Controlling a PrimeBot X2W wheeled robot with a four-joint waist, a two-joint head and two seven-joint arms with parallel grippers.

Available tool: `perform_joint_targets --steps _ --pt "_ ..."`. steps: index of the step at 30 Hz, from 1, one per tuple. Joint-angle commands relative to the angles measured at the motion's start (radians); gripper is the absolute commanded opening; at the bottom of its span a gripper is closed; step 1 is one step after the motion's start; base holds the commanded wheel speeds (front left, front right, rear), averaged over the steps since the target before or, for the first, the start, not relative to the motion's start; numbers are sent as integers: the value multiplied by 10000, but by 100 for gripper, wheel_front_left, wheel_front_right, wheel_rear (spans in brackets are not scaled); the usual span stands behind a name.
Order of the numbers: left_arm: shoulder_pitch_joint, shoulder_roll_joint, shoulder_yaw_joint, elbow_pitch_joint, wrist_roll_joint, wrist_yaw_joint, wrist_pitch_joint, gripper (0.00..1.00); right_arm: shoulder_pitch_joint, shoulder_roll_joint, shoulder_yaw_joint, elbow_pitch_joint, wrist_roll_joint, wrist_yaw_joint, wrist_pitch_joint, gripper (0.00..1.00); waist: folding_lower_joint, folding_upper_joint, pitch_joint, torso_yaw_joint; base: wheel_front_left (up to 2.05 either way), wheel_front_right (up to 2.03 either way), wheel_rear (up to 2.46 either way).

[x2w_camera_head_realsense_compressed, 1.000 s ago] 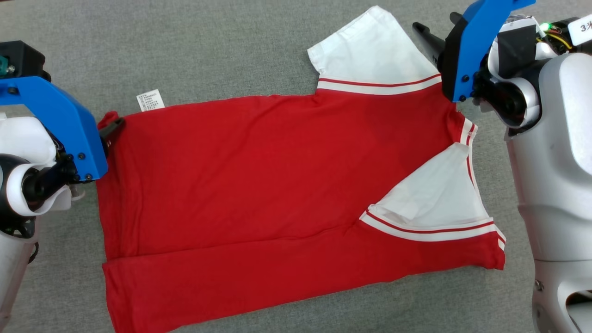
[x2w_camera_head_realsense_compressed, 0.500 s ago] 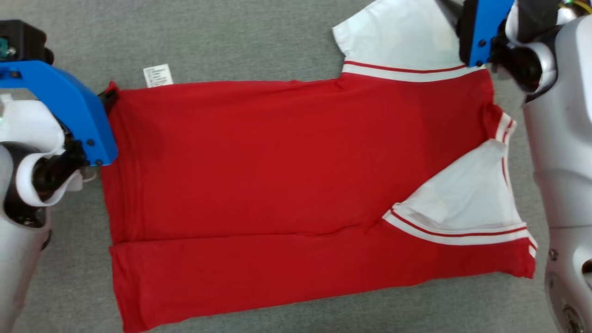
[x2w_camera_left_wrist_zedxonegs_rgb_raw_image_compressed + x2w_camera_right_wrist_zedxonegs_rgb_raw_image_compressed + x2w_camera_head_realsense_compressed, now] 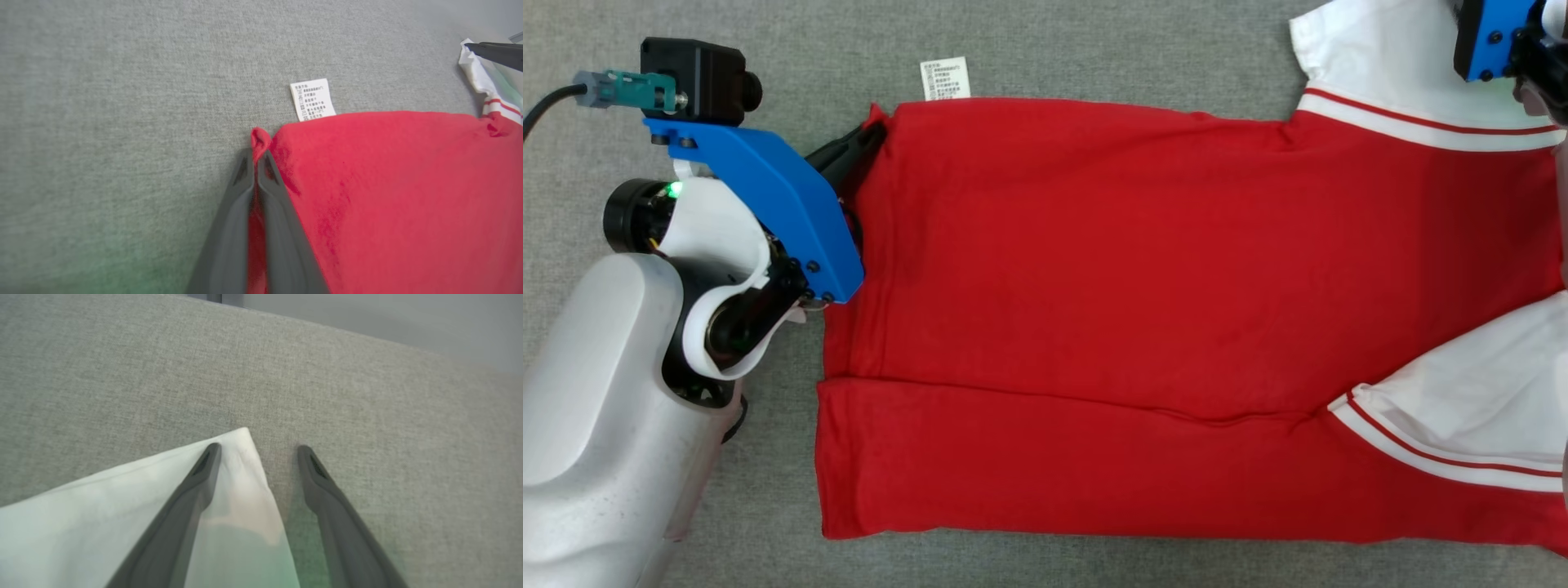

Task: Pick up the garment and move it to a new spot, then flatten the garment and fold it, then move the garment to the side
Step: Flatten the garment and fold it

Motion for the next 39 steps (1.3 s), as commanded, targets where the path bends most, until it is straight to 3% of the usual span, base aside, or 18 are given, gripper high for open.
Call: perform_joint_targets --steps 1,2,14,18,24,31,39 --pt "168 -14 -78 253 21 24 24 0 229 86 149 295 47 14 162 18 2 0 105 104 0 0 0" --pt "180 -49 -37 326 7 -2 -114 0 252 96 321 355 143 22 184 0 2 0 107 100 0 0 0" --pt "998 -480 1169 760 -447 121 -2317 0 468 -347 7 -252 1314 8 -1652 0 2 0 -581 -430 0 0 0" --pt "1609 -656 1607 789 -819 -19 -3000 0 897 -358 -156 -459 2014 8 -2181 0 2 0 -989 -555 0 0 0" --pt "2491 -978 1657 917 -907 -523 -4017 0 2119 -450 6 -1127 3093 9 -2768 0 2 0 -1755 -558 0 0 0" --pt "3605 -1110 1334 1190 -891 -1605 -4994 0 4247 -622 5 -2497 4204 9 -2648 0 2 0 -2741 -598 0 0 0" --pt "4590 -815 1089 1646 -495 -2068 -6185 0 6916 -547 -611 -4603 4729 9 -1934 0 2 0 -3566 -712 0 0 0"
